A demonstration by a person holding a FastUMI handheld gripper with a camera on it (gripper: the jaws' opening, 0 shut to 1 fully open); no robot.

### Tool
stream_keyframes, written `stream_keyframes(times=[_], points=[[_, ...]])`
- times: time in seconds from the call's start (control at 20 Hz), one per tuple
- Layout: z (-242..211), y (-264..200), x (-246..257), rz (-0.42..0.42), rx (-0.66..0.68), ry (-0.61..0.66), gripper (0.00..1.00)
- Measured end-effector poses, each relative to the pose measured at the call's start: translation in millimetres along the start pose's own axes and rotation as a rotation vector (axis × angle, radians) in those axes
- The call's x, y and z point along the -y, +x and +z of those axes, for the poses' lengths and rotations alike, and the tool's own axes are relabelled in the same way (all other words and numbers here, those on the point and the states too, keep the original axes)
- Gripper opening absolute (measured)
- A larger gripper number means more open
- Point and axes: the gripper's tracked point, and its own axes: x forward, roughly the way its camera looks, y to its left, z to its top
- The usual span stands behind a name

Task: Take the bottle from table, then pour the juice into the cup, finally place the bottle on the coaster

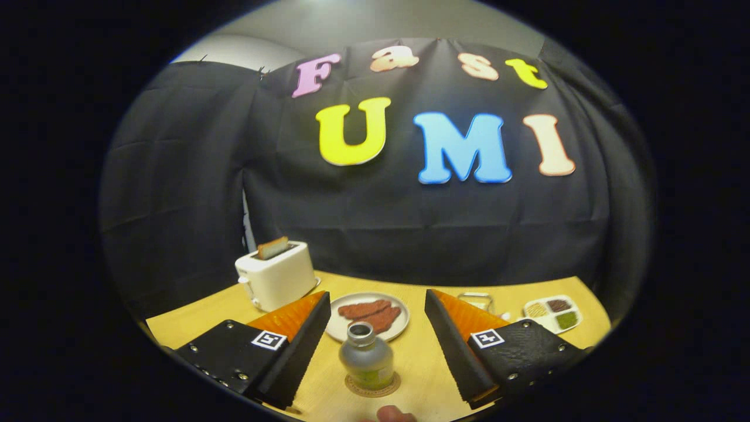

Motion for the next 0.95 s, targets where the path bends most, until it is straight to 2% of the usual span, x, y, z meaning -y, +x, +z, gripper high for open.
stream_keyframes(times=[0.15,0.4,0.6,0.95], points=[[92,-41,27,-0.072,0.087,0.013,0.99],[187,-64,71,-0.187,0.074,-0.015,0.99],[223,-91,89,-0.211,0.129,-0.017,0.98],[230,-110,121,-0.209,0.157,-0.027,0.99]])
